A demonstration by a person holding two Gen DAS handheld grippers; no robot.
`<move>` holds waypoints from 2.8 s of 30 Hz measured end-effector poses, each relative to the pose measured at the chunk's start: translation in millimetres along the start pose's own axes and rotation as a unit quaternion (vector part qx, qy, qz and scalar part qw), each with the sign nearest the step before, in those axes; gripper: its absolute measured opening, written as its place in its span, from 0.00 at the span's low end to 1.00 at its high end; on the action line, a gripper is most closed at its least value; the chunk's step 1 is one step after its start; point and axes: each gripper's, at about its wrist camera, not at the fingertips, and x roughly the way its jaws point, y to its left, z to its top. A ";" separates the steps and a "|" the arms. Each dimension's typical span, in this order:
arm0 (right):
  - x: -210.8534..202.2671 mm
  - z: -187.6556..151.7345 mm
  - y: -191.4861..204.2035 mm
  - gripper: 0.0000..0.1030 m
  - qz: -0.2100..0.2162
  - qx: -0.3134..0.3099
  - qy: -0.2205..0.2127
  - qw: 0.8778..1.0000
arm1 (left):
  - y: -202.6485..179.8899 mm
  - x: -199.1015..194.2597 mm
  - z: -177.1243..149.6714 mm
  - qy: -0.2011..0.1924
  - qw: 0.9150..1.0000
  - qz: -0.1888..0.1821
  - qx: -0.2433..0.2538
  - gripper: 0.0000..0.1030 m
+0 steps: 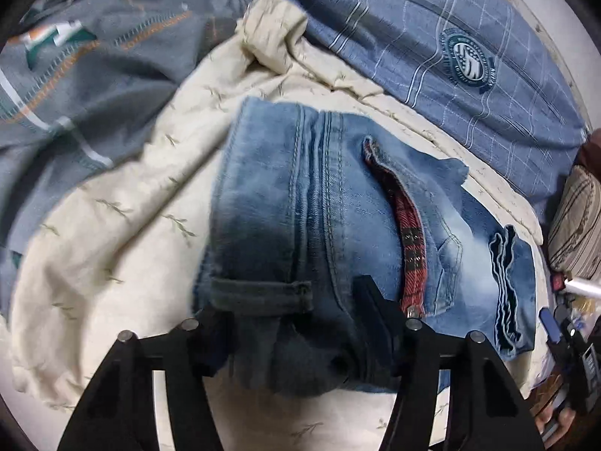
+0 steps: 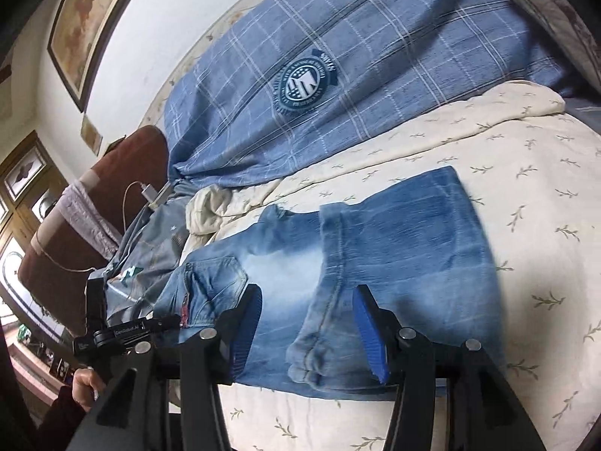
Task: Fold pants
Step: 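Grasp the jeans waistband with the left gripper while the right gripper holds the legs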
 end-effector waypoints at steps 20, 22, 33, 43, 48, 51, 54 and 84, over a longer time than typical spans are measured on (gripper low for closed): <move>2.5 2.2 -27.5 0.52 -0.016 0.052 0.016 0.998 | -37.2 -27.8 -1.0 -0.073 0.995 0.029 0.054 0.24; 3.7 1.3 -24.6 0.52 -0.017 0.047 0.016 0.999 | -43.1 -36.2 0.0 -0.087 0.994 0.027 0.059 0.24; -6.0 5.3 -37.3 0.52 -0.037 0.066 -0.010 0.997 | -131.3 -78.1 -7.9 -0.145 0.975 -0.007 0.170 0.23; -32.0 15.4 -67.7 0.52 -0.018 0.119 -0.033 0.992 | -211.8 -71.5 -21.2 -0.148 0.955 -0.035 0.255 0.16; -32.6 17.6 -71.9 0.52 -0.013 0.122 -0.021 0.992 | -218.4 -68.3 -24.3 -0.155 0.952 -0.026 0.261 0.16; -30.4 16.5 -72.0 0.52 -0.010 0.123 -0.011 0.992 | -189.8 -70.2 -10.3 -0.149 0.965 -0.024 0.216 0.18; -25.6 15.0 -65.9 0.52 -0.005 0.114 0.000 0.993 | -144.9 -74.9 6.3 -0.142 0.978 -0.009 0.155 0.25; 17.2 -2.1 -34.0 0.52 -0.050 0.035 0.043 0.997 | 24.9 -3.1 -15.7 -0.002 0.988 -0.096 -0.122 0.86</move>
